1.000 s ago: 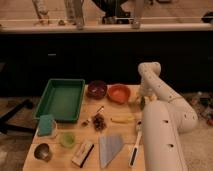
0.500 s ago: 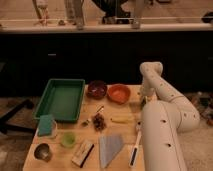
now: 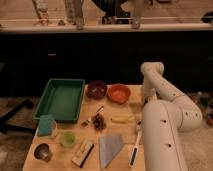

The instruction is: Place pepper in metal cup

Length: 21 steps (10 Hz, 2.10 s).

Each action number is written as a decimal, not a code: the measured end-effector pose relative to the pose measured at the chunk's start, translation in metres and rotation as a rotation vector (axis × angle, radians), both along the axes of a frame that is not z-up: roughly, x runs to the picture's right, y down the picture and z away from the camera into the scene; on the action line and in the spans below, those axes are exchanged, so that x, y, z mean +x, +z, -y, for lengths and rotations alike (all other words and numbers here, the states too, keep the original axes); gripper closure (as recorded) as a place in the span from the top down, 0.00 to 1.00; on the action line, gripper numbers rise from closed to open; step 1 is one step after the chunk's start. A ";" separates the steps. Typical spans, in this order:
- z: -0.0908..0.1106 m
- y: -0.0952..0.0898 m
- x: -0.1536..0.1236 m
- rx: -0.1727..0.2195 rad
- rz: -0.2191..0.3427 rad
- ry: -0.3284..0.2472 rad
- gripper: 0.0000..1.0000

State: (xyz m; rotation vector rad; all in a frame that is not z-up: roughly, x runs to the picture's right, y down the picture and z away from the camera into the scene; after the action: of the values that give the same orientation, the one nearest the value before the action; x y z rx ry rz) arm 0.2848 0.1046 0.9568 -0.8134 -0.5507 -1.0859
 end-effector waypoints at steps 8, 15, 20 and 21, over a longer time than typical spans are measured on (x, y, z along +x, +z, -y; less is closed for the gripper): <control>0.015 -0.032 -0.009 0.078 -0.044 0.007 0.00; 0.017 -0.090 -0.030 0.133 0.004 0.019 0.00; 0.001 -0.127 -0.044 0.149 -0.019 0.100 0.00; -0.001 -0.131 -0.049 0.153 -0.043 0.128 0.00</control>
State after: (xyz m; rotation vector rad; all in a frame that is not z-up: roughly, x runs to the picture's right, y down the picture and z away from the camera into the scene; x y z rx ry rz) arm 0.2361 0.1055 0.8254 -0.6575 -0.4706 -0.9777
